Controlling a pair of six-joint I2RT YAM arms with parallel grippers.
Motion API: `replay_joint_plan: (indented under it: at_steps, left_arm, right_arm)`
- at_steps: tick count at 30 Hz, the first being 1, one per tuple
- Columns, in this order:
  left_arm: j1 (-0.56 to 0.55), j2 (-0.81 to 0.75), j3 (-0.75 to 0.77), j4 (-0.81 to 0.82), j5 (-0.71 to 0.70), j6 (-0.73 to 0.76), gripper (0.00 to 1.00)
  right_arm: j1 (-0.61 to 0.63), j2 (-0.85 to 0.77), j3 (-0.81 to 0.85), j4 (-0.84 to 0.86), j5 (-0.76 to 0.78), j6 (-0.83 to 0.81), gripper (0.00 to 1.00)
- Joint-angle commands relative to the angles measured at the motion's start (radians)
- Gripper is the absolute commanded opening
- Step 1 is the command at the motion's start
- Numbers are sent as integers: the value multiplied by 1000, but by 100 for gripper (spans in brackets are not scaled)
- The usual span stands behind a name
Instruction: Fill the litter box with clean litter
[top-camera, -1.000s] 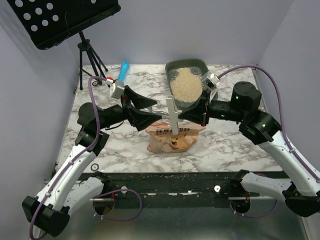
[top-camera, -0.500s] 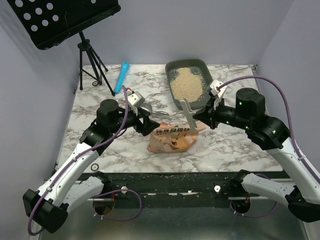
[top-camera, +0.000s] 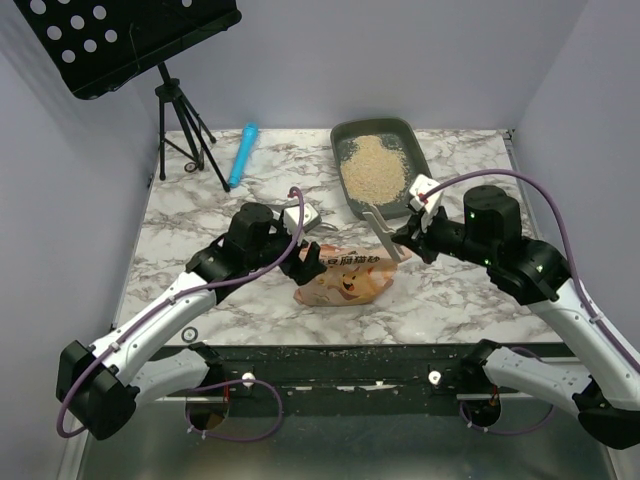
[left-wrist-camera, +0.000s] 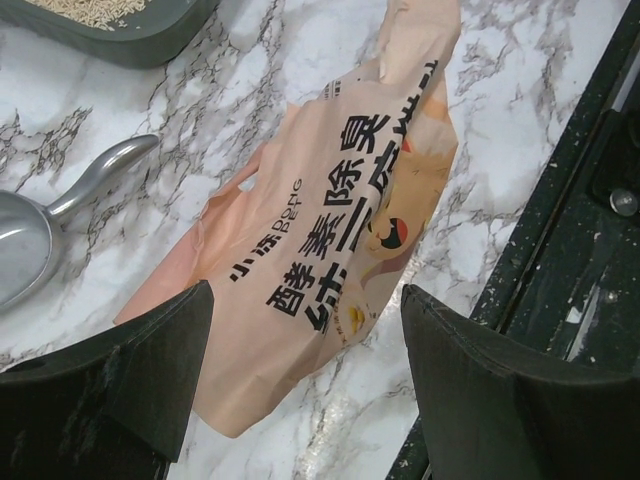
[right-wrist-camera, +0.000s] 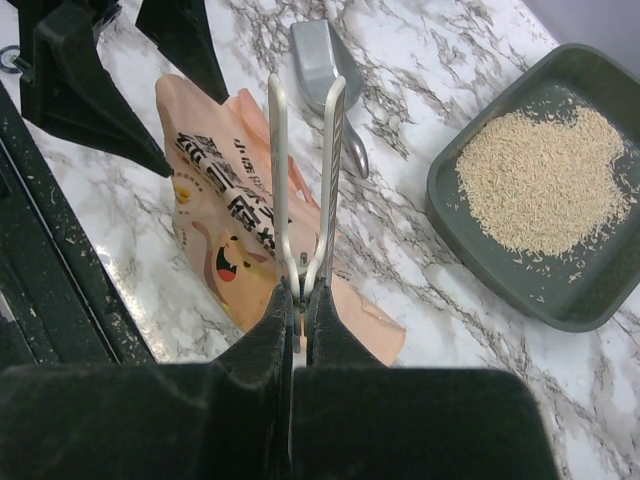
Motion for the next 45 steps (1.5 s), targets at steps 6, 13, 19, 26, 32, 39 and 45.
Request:
replay_joint_plan:
  at_steps: [6, 13, 19, 26, 32, 39, 45]
  left_arm:
    - [-9, -7, -68, 38, -35, 61, 79]
    - [-13, -3, -102, 84, -28, 63, 62]
    - [-21, -30, -133, 118, -64, 61, 0]
    - [-36, -61, -149, 120, -126, 60, 0]
    - [-44, -90, -157, 124, -146, 50, 0]
    - [-56, -92, -156, 120, -159, 44, 0]
    - [-65, -93, -151, 115, -176, 47, 0]
  right_arm:
    - [-4, 59, 16, -16, 8, -57, 0]
    - [-10, 158, 80, -70, -27, -115, 0]
    - [-13, 203, 97, -152, -84, -248, 0]
    - [-13, 240, 137, -238, -176, -465, 0]
    - [-13, 319, 163, -301, -211, -555, 0]
    - [-13, 393, 186, -312, -215, -572, 0]
    - [-13, 424, 178, -305, -189, -587, 0]
